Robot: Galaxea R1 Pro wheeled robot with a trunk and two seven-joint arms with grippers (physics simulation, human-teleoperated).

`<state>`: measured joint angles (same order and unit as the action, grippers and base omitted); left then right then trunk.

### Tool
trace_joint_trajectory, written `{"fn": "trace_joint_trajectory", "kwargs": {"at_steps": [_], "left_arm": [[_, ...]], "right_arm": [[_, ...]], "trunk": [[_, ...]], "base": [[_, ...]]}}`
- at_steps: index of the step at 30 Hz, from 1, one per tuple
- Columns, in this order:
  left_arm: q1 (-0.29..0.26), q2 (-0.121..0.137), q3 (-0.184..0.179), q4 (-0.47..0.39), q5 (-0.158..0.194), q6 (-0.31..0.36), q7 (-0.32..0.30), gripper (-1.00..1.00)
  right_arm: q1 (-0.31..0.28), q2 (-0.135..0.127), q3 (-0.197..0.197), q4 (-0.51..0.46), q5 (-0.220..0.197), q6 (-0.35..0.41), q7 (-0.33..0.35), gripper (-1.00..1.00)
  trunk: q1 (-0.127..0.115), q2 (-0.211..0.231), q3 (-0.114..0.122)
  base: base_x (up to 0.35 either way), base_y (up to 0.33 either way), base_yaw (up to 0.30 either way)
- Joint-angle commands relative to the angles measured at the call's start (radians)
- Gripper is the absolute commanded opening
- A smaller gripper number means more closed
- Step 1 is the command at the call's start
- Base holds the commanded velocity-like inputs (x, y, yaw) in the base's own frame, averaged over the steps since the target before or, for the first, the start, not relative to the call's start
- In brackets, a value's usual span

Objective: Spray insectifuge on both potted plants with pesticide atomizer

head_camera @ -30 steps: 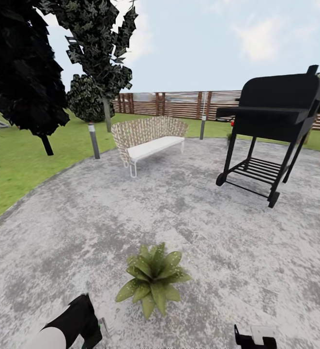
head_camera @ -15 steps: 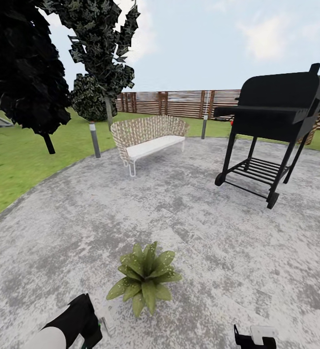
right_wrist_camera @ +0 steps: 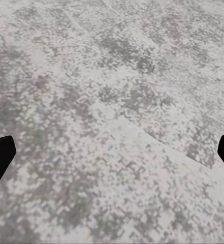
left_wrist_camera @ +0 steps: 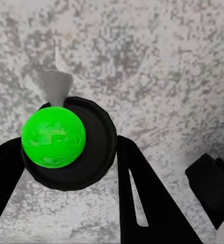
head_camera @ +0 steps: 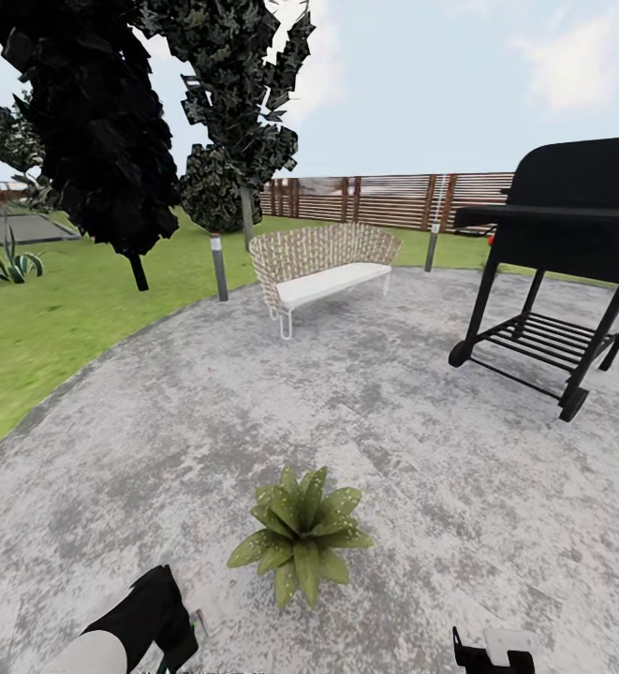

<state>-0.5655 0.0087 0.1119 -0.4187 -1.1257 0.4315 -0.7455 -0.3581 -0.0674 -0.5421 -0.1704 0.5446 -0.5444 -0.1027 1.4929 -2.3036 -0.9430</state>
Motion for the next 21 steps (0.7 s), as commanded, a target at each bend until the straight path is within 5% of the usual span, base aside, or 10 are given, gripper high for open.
{"fn": "trace_joint_trajectory", "kwargs": {"at_steps": [1, 5, 6, 7, 12, 17, 21], "left_arm": [[-0.001, -0.002, 0.007, -0.005, -0.001, 0.004, -0.008, -1.0], [-0.014, -0.038, 0.004, -0.034, 0.002, 0.007, -0.012, -1.0], [-0.032, -0.085, -0.001, -0.043, -0.001, 0.088, -0.014, -1.0], [-0.051, -0.095, -0.003, -0.043, -0.002, 0.132, -0.016, -1.0], [-0.126, -0.115, -0.002, -0.03, 0.002, 0.199, -0.041, -1.0], [-0.119, -0.103, -0.009, -0.023, -0.003, 0.202, -0.077, -1.0], [-0.116, -0.047, -0.006, -0.022, -0.004, 0.202, -0.078, -1.0]], "right_arm": [[-0.001, 0.0, -0.004, 0.001, 0.011, -0.003, -0.006, 1.0], [-0.001, 0.0, -0.004, 0.002, 0.011, -0.003, -0.006, 1.0], [-0.001, -0.001, -0.004, 0.002, 0.011, -0.003, -0.006, 1.0], [-0.001, -0.002, -0.004, 0.002, 0.012, -0.003, -0.006, 1.0], [-0.001, -0.002, -0.004, 0.002, 0.012, -0.003, -0.006, 1.0], [-0.001, -0.002, -0.004, 0.002, 0.011, -0.003, -0.006, 1.0], [-0.001, 0.0, -0.004, 0.002, 0.011, -0.003, -0.006, 1.0]], "trunk": [[0.0, 0.0, -0.001], [0.0, 0.0, -0.001], [0.0, 0.0, -0.001], [0.0, 0.0, -0.001], [0.0, 0.0, -0.001], [0.0, 0.0, -0.001], [0.0, 0.0, -0.001]], "base": [[0.0, -0.022, 0.073], [0.0, -0.006, 0.018], [0.0, 0.0, 0.001], [0.0, 0.0, 0.0], [0.0, 0.0, 0.0], [0.0, 0.0, 0.0], [0.0, 0.0, 0.0]]}}
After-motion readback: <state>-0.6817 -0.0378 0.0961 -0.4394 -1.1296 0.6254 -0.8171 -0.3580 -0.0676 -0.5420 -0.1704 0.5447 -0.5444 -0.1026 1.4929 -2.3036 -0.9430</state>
